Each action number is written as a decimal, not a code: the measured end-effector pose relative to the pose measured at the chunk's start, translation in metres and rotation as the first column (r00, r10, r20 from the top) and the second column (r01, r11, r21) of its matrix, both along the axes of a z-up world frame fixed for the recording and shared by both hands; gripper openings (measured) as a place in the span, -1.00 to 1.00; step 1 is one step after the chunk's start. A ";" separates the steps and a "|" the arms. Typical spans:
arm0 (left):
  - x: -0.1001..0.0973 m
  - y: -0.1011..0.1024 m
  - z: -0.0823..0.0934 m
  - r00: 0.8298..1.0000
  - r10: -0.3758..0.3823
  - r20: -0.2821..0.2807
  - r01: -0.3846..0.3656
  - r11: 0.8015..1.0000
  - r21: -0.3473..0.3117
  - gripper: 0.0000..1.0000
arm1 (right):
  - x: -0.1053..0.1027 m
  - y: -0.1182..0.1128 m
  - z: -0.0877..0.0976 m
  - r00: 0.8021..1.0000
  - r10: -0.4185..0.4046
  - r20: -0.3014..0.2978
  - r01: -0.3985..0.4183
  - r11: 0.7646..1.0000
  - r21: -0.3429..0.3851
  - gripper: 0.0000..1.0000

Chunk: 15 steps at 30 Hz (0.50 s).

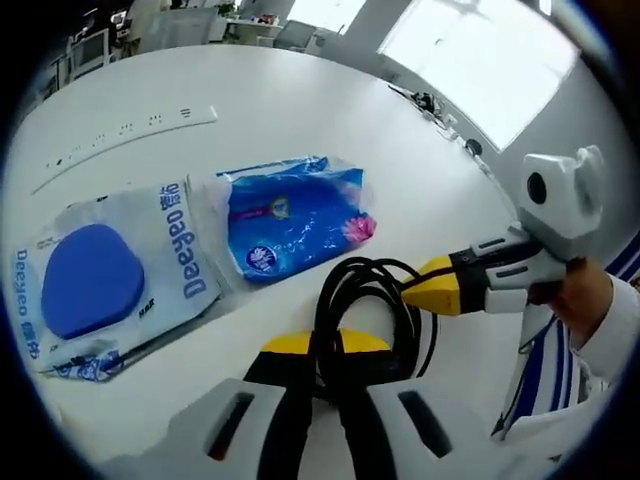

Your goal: Arrange the tabletop items into an orderly group along one side of the table until the central work area is clear of visible clutter.

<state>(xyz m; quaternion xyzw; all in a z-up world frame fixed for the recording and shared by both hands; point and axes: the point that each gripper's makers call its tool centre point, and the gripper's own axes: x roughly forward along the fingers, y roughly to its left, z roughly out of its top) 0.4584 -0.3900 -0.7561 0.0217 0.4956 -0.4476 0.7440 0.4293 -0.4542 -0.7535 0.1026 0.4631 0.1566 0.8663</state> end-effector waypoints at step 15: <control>0.002 -0.001 -0.005 1.000 0.019 -0.011 -0.019 1.000 -0.011 -0.86 | 0.003 -0.003 -0.006 1.000 -0.024 0.009 0.024 1.000 -0.005 -0.97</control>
